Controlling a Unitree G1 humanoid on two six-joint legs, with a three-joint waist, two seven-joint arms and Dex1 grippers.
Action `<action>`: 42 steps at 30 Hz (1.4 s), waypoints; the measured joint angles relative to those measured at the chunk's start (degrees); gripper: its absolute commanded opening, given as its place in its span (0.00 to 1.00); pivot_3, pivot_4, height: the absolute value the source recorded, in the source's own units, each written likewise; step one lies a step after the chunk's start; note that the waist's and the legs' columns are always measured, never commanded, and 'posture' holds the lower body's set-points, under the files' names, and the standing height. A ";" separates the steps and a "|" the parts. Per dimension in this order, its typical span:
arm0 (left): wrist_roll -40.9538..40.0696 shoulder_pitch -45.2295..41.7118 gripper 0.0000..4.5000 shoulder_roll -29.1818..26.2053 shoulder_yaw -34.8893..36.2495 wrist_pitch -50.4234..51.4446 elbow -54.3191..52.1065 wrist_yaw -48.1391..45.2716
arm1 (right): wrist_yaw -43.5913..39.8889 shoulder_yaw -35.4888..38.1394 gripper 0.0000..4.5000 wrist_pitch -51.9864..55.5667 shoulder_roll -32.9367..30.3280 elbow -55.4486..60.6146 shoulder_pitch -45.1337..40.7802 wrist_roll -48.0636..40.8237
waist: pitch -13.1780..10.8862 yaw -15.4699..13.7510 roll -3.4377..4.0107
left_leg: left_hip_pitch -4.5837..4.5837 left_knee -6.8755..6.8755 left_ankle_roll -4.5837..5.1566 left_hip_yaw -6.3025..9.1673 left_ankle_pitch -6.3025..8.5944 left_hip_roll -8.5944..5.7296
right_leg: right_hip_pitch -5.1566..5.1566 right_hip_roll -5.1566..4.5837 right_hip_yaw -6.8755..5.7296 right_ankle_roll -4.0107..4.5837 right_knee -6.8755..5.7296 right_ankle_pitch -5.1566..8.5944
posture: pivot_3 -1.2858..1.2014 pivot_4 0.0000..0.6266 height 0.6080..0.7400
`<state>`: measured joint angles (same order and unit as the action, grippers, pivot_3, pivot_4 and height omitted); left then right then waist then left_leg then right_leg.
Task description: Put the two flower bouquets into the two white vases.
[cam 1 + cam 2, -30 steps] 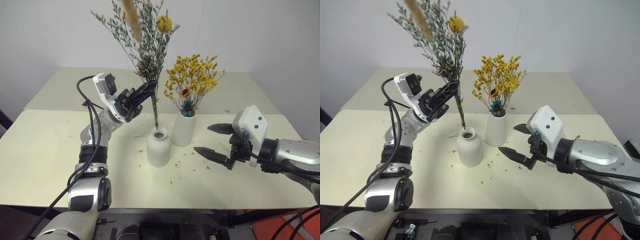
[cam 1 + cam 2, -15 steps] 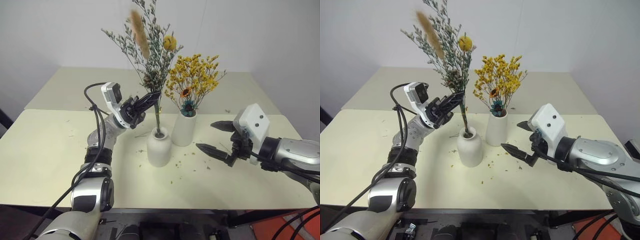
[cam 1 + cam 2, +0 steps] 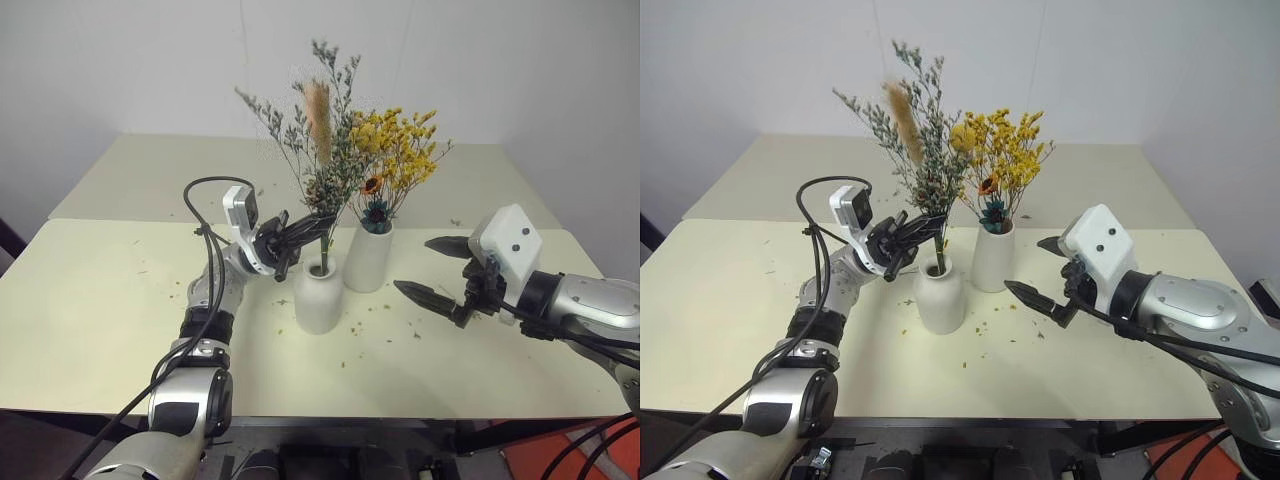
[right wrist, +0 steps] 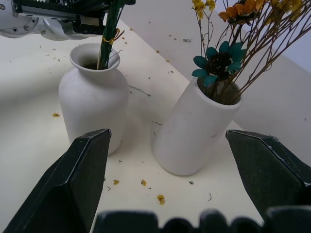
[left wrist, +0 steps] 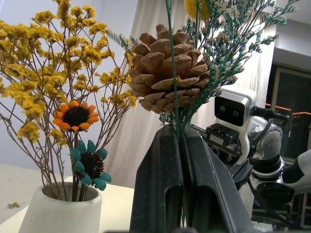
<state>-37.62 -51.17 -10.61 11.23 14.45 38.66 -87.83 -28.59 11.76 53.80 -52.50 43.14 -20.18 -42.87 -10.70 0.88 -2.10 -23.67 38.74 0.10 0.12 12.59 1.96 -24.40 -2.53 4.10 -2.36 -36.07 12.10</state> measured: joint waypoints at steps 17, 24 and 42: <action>1.38 3.93 0.95 -1.44 -1.30 -0.04 -4.23 -2.08 | -1.30 -0.36 1.00 -1.89 1.22 -0.39 0.73 2.95 | 0.00 0.03 0.00 | 0.01 0.00 0.00 0.01 0.00 0.01 | 0.00 0.00 -0.01 0.00 -0.01 0.00 | 0.52 0.24 1.00; 2.43 6.90 1.00 -5.73 -3.62 1.79 -10.31 -2.60 | -1.78 -0.53 1.00 -2.41 1.32 -0.75 0.75 3.90 | 0.00 0.03 0.01 | 0.03 0.00 0.00 0.01 0.00 0.01 | 0.01 0.00 0.00 0.00 -0.01 0.00 | 0.52 0.24 1.00; 6.00 10.77 1.00 -11.75 -6.33 -1.76 -19.66 1.66 | -3.00 -2.40 1.00 -4.54 2.67 -2.01 0.77 6.73 | 0.00 0.13 0.01 | 0.04 0.00 0.00 0.00 0.00 0.04 | 0.00 0.01 0.00 0.00 -0.01 0.00 | 0.52 0.24 1.00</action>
<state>-31.62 -40.39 -22.36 4.90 12.69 19.00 -86.18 -31.59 9.36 49.27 -49.83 41.14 -19.41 -36.14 -10.69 1.00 -2.09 -23.63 38.74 0.10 0.12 12.59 2.00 -24.40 -2.52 4.10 -2.36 -36.08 12.10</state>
